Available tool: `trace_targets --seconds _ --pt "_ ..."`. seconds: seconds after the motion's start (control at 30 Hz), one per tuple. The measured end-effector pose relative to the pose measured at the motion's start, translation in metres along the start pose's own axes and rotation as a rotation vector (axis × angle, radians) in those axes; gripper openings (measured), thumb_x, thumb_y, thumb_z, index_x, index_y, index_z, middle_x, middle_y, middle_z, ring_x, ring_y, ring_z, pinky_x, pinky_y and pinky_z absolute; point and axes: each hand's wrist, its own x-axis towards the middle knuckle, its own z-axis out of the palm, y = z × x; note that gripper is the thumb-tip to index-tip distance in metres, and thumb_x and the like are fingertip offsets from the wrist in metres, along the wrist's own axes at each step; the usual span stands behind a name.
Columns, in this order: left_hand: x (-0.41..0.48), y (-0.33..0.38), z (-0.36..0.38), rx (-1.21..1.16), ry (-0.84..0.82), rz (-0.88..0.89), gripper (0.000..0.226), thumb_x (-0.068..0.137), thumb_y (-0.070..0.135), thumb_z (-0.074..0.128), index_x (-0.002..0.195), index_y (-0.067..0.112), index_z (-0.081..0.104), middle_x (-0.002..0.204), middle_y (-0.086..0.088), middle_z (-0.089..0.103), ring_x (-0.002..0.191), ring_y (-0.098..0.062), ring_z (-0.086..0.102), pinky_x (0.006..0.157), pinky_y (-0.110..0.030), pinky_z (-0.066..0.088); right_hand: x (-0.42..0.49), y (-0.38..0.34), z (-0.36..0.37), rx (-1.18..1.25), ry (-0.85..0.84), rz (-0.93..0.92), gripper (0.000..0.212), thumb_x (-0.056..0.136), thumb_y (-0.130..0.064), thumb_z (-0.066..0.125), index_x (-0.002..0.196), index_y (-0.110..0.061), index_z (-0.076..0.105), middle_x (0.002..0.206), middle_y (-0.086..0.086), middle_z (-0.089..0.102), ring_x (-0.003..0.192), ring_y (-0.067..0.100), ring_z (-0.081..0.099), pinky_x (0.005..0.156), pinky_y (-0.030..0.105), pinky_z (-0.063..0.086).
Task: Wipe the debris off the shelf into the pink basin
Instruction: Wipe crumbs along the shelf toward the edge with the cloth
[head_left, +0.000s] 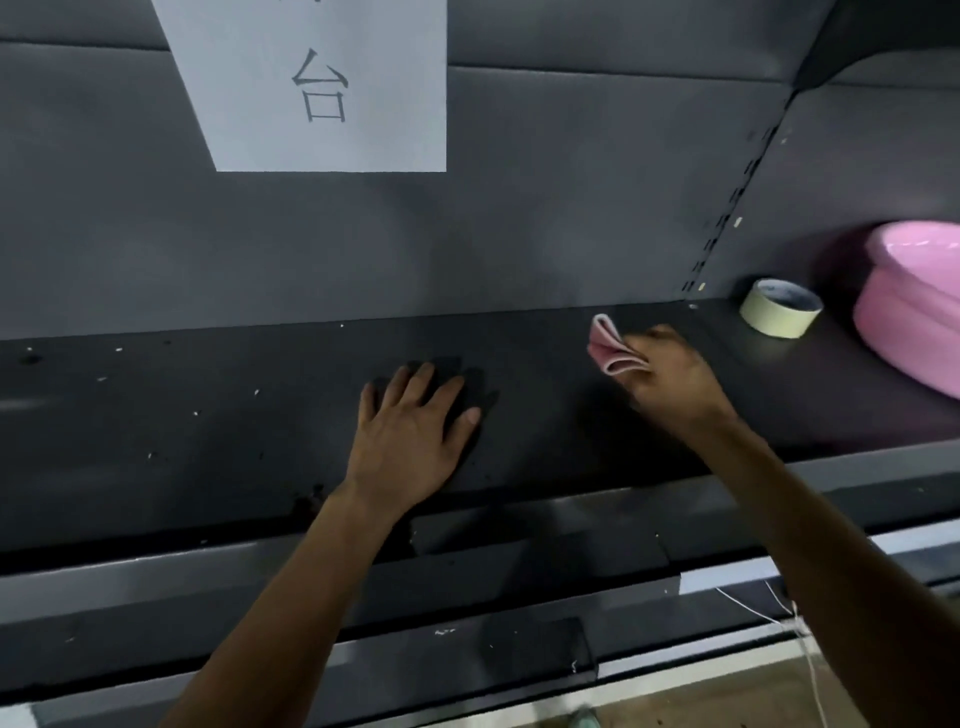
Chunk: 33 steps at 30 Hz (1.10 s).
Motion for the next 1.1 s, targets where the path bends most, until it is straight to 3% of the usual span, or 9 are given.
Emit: trace_targets --seconds 0.1,0.17,0.27,0.5,0.63,0.73,0.9,1.0,1.1 --pt "0.0 0.0 0.001 0.006 -0.002 -0.001 0.059 0.096 0.06 0.02 0.147 0.034 0.034 0.158 -0.002 0.027 0.148 -0.025 0.017 0.117 -0.055 0.015 -0.021 0.023 -0.003 -0.074 0.016 0.117 0.053 0.091 -0.07 0.04 0.087 -0.021 0.061 0.088 0.006 0.062 0.082 0.03 0.064 0.072 0.035 0.05" --pt "0.0 0.0 0.001 0.007 0.016 0.006 0.057 0.098 0.058 0.021 0.146 0.034 0.036 0.157 -0.002 0.03 0.147 -0.025 0.02 0.117 -0.054 0.017 -0.032 0.021 0.001 -0.135 0.011 0.149 0.03 0.093 -0.052 0.054 0.103 -0.025 0.062 0.105 0.008 0.06 0.092 0.037 0.064 0.08 0.04 0.052" --pt "-0.001 0.0 0.0 0.001 0.052 0.016 0.057 0.098 0.056 0.017 0.142 0.032 0.043 0.153 -0.002 0.038 0.144 -0.025 0.027 0.115 -0.054 0.022 -0.032 -0.01 0.014 -0.188 -0.002 0.103 0.016 0.094 -0.029 0.059 0.1 -0.016 0.064 0.101 0.012 0.055 0.087 0.043 0.063 0.077 0.04 0.049" --pt "0.0 -0.001 0.0 -0.006 0.098 0.016 0.052 0.096 0.051 0.025 0.132 0.03 0.055 0.142 -0.002 0.051 0.136 -0.026 0.04 0.109 -0.053 0.032 -0.03 -0.1 0.053 -0.162 -0.13 -0.107 0.028 0.09 -0.019 0.056 0.118 -0.019 0.06 0.114 0.008 0.051 0.09 0.036 0.063 0.078 0.038 0.049" --pt "0.002 -0.004 0.0 -0.022 0.094 0.016 0.047 0.094 0.051 0.031 0.127 0.03 0.057 0.139 0.0 0.053 0.134 -0.025 0.044 0.106 -0.053 0.034 -0.024 -0.11 0.054 -0.022 -0.159 -0.157 0.013 0.093 -0.029 0.061 0.102 -0.02 0.065 0.093 -0.002 0.048 0.079 0.024 0.063 0.064 0.027 0.041" --pt "0.002 -0.004 0.0 -0.026 0.096 0.0 0.049 0.094 0.053 0.03 0.131 0.034 0.055 0.143 0.0 0.05 0.136 -0.024 0.041 0.109 -0.052 0.032 -0.014 -0.089 0.037 0.065 -0.093 -0.128 0.031 0.092 -0.05 0.057 0.075 -0.025 0.054 0.078 -0.005 0.045 0.065 0.018 0.056 0.058 0.026 0.037" --pt "0.001 -0.003 0.0 -0.032 0.092 -0.013 0.054 0.093 0.059 0.027 0.135 0.035 0.053 0.146 0.002 0.047 0.138 -0.022 0.038 0.113 -0.049 0.029 -0.014 -0.022 -0.008 -0.049 -0.054 -0.109 0.043 0.09 -0.07 0.043 0.073 -0.031 0.046 0.077 -0.004 0.047 0.069 0.021 0.054 0.064 0.031 0.044" --pt "0.001 -0.003 0.0 -0.04 0.086 -0.02 0.056 0.092 0.061 0.028 0.135 0.035 0.053 0.147 0.002 0.047 0.139 -0.023 0.038 0.114 -0.05 0.029 -0.023 0.015 -0.016 -0.205 -0.107 -0.053 0.043 0.093 -0.067 0.04 0.08 -0.027 0.05 0.083 -0.004 0.05 0.077 0.025 0.059 0.072 0.035 0.049" --pt "0.001 -0.003 -0.001 -0.044 0.067 -0.02 0.058 0.09 0.063 0.029 0.137 0.035 0.052 0.149 0.001 0.045 0.14 -0.023 0.037 0.114 -0.05 0.028 -0.041 0.029 -0.012 -0.291 0.016 -0.089 0.024 0.092 -0.046 0.059 0.09 -0.023 0.063 0.088 0.002 0.058 0.074 0.032 0.064 0.065 0.031 0.046"
